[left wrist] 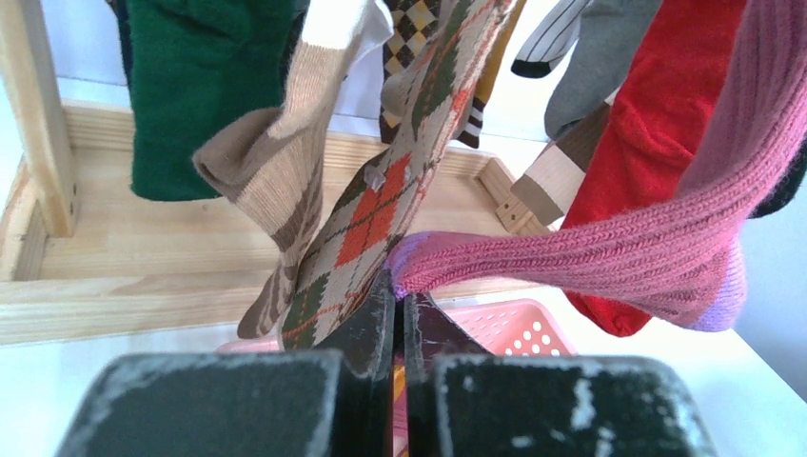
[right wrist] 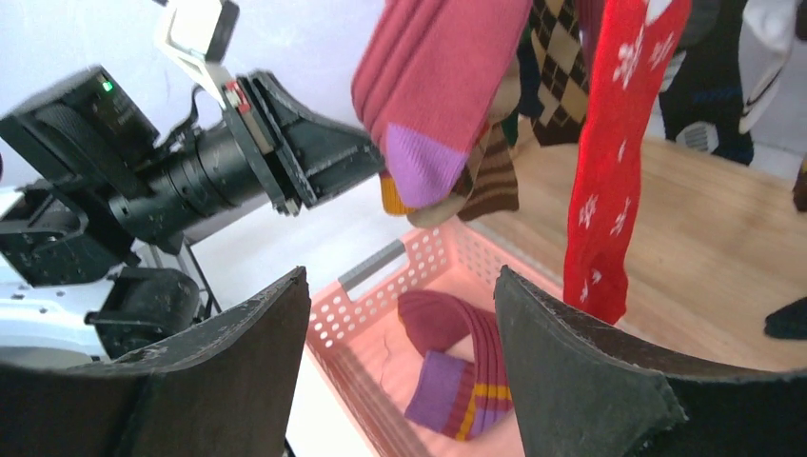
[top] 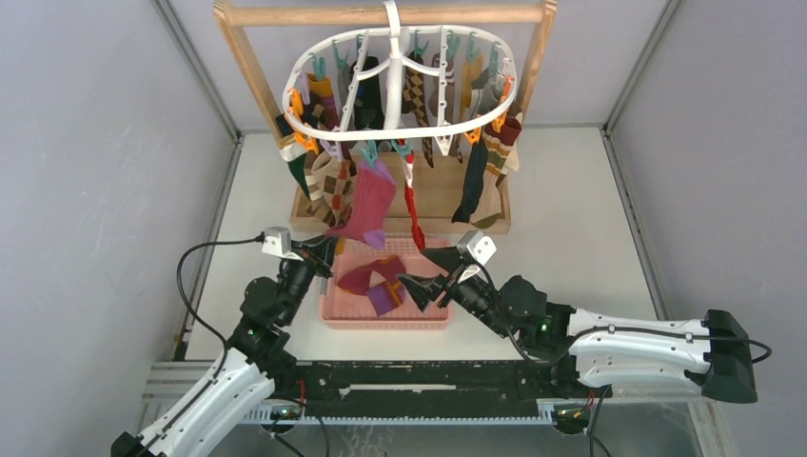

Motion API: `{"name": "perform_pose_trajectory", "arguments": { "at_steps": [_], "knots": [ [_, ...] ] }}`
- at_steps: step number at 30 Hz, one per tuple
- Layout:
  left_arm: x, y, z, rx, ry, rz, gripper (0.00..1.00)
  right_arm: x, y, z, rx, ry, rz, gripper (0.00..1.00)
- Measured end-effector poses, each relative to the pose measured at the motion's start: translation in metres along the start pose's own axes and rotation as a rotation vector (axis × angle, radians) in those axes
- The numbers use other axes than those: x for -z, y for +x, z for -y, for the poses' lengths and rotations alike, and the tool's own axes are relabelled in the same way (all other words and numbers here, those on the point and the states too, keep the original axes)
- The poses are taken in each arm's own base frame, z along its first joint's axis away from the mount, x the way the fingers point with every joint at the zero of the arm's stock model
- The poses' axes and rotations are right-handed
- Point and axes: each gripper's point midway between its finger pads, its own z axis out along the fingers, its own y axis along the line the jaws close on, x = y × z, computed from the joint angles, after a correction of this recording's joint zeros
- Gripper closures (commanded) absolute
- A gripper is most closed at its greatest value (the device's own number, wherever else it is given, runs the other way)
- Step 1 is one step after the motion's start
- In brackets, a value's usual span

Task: Remove the socks clipped to the hanger
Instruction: Remove the sock from the hanger.

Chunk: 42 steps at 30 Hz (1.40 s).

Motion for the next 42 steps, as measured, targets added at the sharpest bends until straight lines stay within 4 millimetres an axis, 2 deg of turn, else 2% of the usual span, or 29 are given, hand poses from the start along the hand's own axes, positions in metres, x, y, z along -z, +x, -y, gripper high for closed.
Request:
{"name": "perform_pose_trajectory", "arguments": {
  "at_steps": [7,12,18,23,32,37,42],
  "knots": [
    [0.008,0.010,-0.012,0.017,-0.061,-0.040,1.00,-0.009,-0.049,-0.003,0.031,-0.021,0.102,0.20],
    [0.011,0.014,-0.015,0.014,-0.074,-0.063,1.00,-0.021,-0.092,0.008,0.033,-0.016,0.189,0.20],
    [0.013,0.020,-0.018,0.009,-0.088,-0.084,1.00,-0.037,-0.125,0.014,0.031,-0.027,0.240,0.23],
    [0.014,0.021,-0.019,0.007,-0.093,-0.094,1.00,-0.056,-0.140,0.006,0.029,-0.066,0.246,0.27],
    [0.012,0.011,-0.015,0.009,-0.089,-0.080,1.00,-0.089,-0.156,-0.011,0.030,-0.122,0.238,0.33],
    [0.012,0.012,-0.015,0.009,-0.089,-0.081,1.00,-0.109,-0.169,-0.008,0.035,-0.107,0.244,0.37],
    [0.013,0.013,-0.016,0.007,-0.092,-0.087,1.00,-0.129,-0.170,0.000,0.044,-0.054,0.230,0.39]
  ]
}}
